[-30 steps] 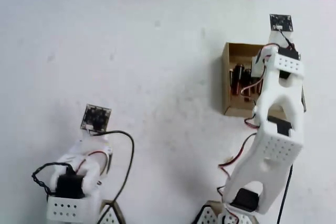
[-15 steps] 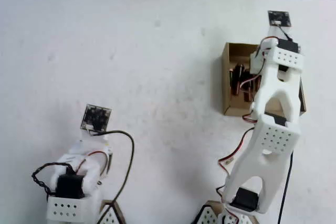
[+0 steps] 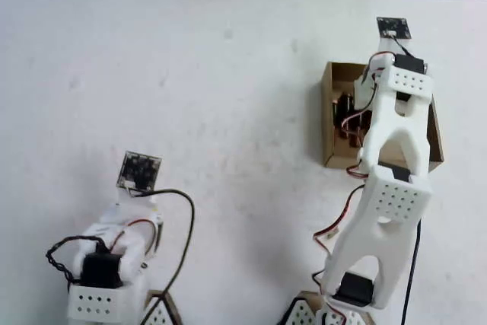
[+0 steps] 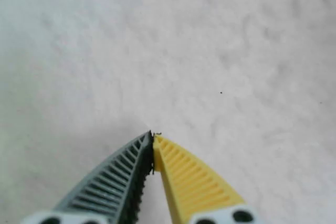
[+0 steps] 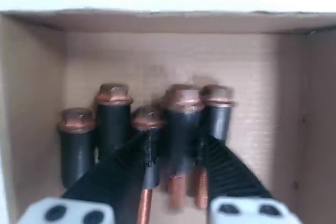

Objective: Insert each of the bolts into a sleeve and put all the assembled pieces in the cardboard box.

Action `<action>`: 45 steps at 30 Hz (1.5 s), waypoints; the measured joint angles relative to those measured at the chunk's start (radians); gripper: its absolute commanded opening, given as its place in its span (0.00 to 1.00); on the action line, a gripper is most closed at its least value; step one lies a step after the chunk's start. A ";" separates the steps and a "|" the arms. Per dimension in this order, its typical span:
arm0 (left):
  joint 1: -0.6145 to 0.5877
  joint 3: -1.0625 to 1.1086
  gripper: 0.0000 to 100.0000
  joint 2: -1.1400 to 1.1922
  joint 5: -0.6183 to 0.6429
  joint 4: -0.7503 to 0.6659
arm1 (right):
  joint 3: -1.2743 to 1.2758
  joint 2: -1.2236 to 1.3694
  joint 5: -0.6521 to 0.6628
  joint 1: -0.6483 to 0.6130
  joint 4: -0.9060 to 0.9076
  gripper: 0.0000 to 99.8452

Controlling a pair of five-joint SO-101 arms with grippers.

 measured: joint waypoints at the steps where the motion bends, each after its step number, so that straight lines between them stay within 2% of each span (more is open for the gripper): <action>1: 0.000 0.000 0.02 0.000 0.000 0.000 | -0.003 0.000 0.000 -0.003 0.009 0.15; 13: 0.000 0.000 0.02 -0.002 0.000 0.000 | -0.021 -0.072 0.000 -0.020 0.101 0.14; 18: 0.000 0.000 0.02 -0.002 0.000 0.000 | -0.021 -0.207 0.000 -0.021 0.157 0.02; 20: 0.000 0.000 0.02 -0.002 0.000 0.000 | -0.021 -0.267 0.000 -0.029 0.184 0.02; 26: 0.000 0.000 0.02 -0.002 0.000 0.000 | -0.021 -0.423 0.000 -0.097 0.311 0.02; 32: 0.000 0.000 0.02 -0.002 0.009 0.000 | -0.021 -0.562 0.000 -0.230 0.443 0.02; 38: -0.080 0.000 0.02 -0.002 0.068 0.000 | -0.021 -0.713 0.000 -0.310 0.460 0.02; 45: -0.100 0.000 0.02 -0.002 0.071 -0.002 | 0.091 -0.950 -0.087 -0.333 0.460 0.02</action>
